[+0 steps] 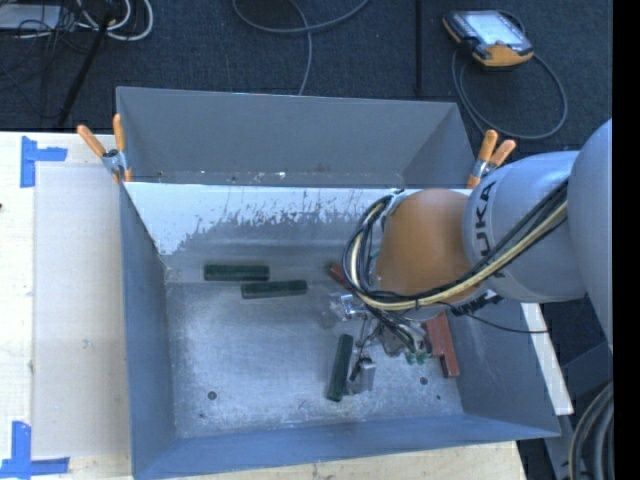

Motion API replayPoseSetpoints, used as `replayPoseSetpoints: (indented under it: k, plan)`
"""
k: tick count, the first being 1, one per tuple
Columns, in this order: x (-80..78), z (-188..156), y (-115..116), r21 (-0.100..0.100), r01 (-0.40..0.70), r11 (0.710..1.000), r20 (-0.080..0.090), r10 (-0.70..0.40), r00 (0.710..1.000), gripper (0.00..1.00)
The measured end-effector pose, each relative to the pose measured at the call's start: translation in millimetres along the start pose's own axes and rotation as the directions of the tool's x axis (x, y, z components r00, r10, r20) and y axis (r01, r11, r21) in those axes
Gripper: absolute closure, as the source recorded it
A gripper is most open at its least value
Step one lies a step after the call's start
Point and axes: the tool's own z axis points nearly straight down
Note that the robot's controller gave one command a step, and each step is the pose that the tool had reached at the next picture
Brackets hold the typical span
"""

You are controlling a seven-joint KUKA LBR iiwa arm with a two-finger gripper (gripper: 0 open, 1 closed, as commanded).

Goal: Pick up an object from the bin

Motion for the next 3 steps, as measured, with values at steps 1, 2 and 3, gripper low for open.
replayPoseSetpoints:
  k: [1, 2, 3]
  plan:
    - [67.6, 0.7, 4.6, 0.000, -0.136, 0.991, 0.001, 0.136, 0.991, 1.00]
    - [67.6, 0.7, 4.6, 0.000, -0.136, 0.991, 0.001, 0.136, 0.991, 1.00]
    - [42.5, -130.5, 52.7, 0.000, -0.101, 0.995, 0.004, 0.101, 0.995, 1.00]
